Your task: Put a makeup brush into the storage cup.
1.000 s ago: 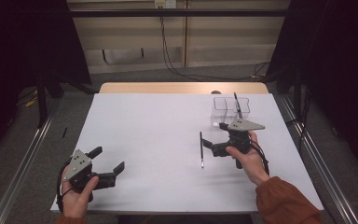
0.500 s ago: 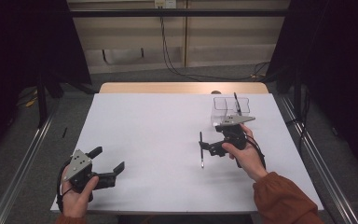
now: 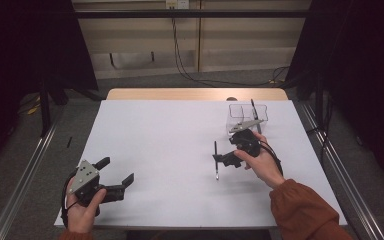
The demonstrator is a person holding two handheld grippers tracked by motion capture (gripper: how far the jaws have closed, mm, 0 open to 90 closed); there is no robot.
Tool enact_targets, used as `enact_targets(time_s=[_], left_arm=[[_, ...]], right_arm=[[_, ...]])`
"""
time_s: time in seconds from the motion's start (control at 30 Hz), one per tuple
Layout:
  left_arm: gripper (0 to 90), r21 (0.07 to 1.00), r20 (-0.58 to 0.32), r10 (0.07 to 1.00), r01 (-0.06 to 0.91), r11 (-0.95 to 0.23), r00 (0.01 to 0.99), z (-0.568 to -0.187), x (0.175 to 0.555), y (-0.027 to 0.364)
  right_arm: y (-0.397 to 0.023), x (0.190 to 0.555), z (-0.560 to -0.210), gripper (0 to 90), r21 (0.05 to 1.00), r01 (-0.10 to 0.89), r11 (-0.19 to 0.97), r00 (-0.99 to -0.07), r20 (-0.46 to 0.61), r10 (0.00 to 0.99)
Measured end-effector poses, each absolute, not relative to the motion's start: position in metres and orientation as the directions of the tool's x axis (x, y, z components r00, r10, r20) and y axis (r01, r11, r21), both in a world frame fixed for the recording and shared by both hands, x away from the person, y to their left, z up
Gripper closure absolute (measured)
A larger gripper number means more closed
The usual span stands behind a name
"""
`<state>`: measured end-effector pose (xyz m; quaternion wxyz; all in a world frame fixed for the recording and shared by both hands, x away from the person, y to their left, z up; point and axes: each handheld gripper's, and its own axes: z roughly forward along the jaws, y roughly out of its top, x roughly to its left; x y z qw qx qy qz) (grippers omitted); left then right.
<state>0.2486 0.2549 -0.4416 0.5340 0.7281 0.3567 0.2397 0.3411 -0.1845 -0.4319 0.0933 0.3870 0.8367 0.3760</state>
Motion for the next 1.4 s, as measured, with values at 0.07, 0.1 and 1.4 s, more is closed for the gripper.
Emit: enact_targets(time_s=[0.07,0.1,1.4], left_arm=[[2.2,0.949,-0.031,0.775,0.263,-0.176,0.631,-0.442,0.249,0.255],[2.2,0.949,-0.032,0.776,0.263,-0.175,0.630,-0.442,0.249,0.255],[2.2,0.948,-0.025,0.769,0.260,-0.185,0.638,-0.441,0.248,0.254]], right_arm=[[-0.183,0.343,-0.432,4.5,0.675,0.597,0.433,-0.685,0.150,0.713],[-0.183,0.344,-0.432,4.6,0.658,0.608,0.444,-0.691,0.164,0.704],[-0.147,0.361,-0.452,26.6,0.307,0.714,0.629,-0.684,0.119,0.720]])
